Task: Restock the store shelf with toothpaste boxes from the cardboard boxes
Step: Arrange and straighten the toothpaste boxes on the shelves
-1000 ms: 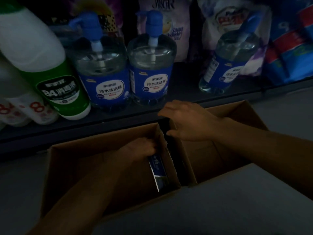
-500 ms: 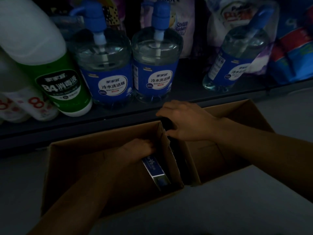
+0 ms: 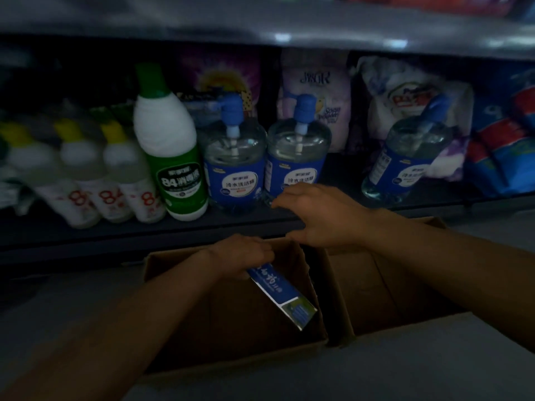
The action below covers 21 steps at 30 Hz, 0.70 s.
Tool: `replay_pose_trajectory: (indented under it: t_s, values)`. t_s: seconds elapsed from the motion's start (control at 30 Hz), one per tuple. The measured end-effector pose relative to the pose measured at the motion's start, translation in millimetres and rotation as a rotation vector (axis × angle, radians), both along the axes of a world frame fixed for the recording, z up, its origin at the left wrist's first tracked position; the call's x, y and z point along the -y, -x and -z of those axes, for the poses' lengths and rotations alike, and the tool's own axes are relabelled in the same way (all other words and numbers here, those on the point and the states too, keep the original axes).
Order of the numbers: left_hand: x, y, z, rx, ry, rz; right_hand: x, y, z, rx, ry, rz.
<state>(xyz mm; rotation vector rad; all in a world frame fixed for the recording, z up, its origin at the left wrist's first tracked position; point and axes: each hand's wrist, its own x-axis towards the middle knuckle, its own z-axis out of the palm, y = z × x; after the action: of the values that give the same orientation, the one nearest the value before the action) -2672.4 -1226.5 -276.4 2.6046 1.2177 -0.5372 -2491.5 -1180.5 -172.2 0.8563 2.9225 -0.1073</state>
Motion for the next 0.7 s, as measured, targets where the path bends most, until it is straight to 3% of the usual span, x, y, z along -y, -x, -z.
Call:
replay_pose_trajectory:
  t_s: [0.33, 0.57, 0.7]
  values:
    - [48.2, 81.2, -141.9, 0.024, -0.334, -0.236, 14.4, 58.9, -90.7, -0.065, -0.109, -0.101]
    - [90.0, 152.6, -234.0, -0.063, -0.605, -0.353, 27.0, 121.5, -168.0, -0.1, -0.125, -0.204]
    - [107.7, 181.1, -274.9, -0.135, -0.66, -0.425, 35.1, 151.3, -198.9, -0.114, -0.112, -0.245]
